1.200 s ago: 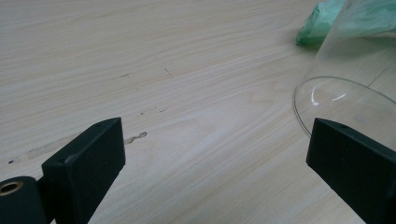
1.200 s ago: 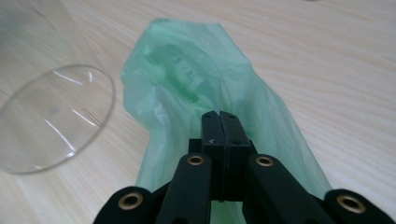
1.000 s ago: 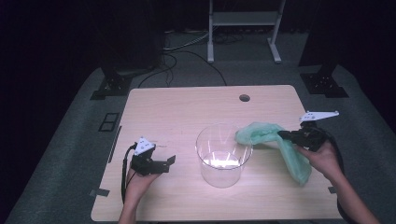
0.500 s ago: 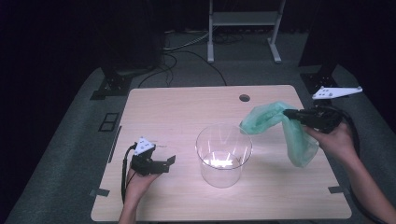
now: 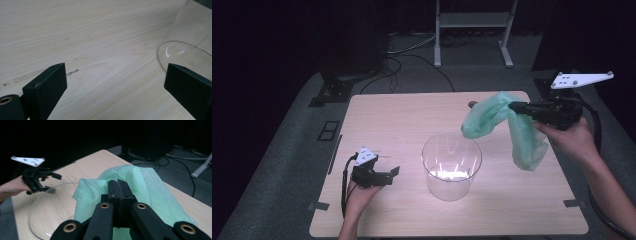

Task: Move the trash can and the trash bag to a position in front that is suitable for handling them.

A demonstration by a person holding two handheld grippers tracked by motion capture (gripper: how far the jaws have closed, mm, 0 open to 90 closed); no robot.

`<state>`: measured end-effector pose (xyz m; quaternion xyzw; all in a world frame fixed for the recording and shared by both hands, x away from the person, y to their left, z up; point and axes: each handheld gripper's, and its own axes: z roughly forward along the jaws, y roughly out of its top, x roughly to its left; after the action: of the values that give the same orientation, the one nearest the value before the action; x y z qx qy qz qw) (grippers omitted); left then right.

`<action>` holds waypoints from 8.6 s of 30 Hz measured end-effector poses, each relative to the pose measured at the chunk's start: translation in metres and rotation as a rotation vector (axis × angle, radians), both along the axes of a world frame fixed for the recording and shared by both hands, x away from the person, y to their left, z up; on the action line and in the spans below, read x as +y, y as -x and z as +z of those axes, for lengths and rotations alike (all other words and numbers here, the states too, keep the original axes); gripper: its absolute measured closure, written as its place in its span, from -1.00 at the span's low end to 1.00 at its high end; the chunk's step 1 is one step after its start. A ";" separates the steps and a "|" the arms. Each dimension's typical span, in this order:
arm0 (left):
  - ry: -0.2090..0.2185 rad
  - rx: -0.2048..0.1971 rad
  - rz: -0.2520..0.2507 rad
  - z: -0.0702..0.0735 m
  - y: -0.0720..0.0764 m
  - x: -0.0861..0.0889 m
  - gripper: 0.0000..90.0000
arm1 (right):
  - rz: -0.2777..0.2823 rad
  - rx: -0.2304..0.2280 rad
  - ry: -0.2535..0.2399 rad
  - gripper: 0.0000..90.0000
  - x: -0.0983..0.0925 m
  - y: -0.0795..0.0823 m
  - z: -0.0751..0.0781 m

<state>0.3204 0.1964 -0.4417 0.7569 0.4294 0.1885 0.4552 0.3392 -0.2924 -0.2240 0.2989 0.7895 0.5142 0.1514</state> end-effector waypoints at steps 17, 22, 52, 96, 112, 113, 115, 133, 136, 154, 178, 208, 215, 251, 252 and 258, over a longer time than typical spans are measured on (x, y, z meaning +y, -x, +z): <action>0.006 0.001 0.002 0.000 0.000 0.001 -0.93 | 0.174 0.062 0.163 1.00 0.077 -0.007 -0.026; 0.007 0.003 -0.001 0.000 0.000 0.001 -0.93 | 0.218 0.091 0.184 0.68 0.099 -0.014 -0.040; -0.003 0.009 -0.018 0.001 0.000 -0.004 -0.93 | 0.119 0.214 0.004 0.19 0.026 -0.018 -0.106; -0.061 -0.068 -0.398 0.127 -0.027 -0.106 -0.93 | -0.019 0.326 -0.042 -0.11 -0.053 0.002 -0.179; -0.111 -0.034 -0.668 0.135 -0.045 -0.176 -0.67 | -0.034 0.341 -0.048 -0.28 -0.068 0.008 -0.195; -0.115 -0.036 -0.686 0.136 -0.046 -0.179 -0.61 | -0.038 0.345 -0.044 -0.28 -0.068 0.009 -0.195; -0.137 -0.036 -0.744 0.139 -0.049 -0.190 -0.45 | -0.042 0.350 -0.036 -0.28 -0.068 0.009 -0.197; -0.238 0.047 -0.823 0.131 -0.073 -0.222 0.23 | -0.037 0.347 -0.030 -0.28 -0.069 0.008 -0.198; -0.239 0.057 -0.823 0.130 -0.076 -0.222 0.32 | -0.036 0.346 -0.029 -0.28 -0.069 0.008 -0.199; -0.272 0.031 -0.851 0.132 -0.075 -0.223 1.00 | -0.026 0.346 -0.033 -0.27 -0.067 0.008 -0.199; -0.115 -0.055 -0.776 0.162 -0.053 -0.141 1.00 | 0.006 0.291 -0.027 -0.27 -0.049 0.000 -0.170; 0.029 -0.043 -0.662 0.124 -0.039 -0.056 1.00 | 0.113 0.260 -0.026 -0.23 0.003 -0.022 -0.134; 0.037 -0.039 -0.636 0.119 -0.041 -0.049 1.00 | 0.169 0.274 -0.039 -0.15 0.009 -0.023 -0.135; 0.132 0.013 -0.519 0.077 -0.056 -0.019 1.00 | 0.175 0.185 0.115 1.00 0.032 -0.028 -0.126; 0.132 0.014 -0.519 0.077 -0.056 -0.019 1.00 | 0.170 0.187 0.120 1.00 0.032 -0.029 -0.127; 0.153 0.038 -0.486 0.079 -0.057 -0.018 0.75 | 0.152 0.196 0.120 1.00 0.028 -0.029 -0.129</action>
<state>0.3769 0.1784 -0.3629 0.8046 0.2564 0.0264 0.5350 0.3683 -0.2643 -0.3533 0.2774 0.8503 0.4442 0.0518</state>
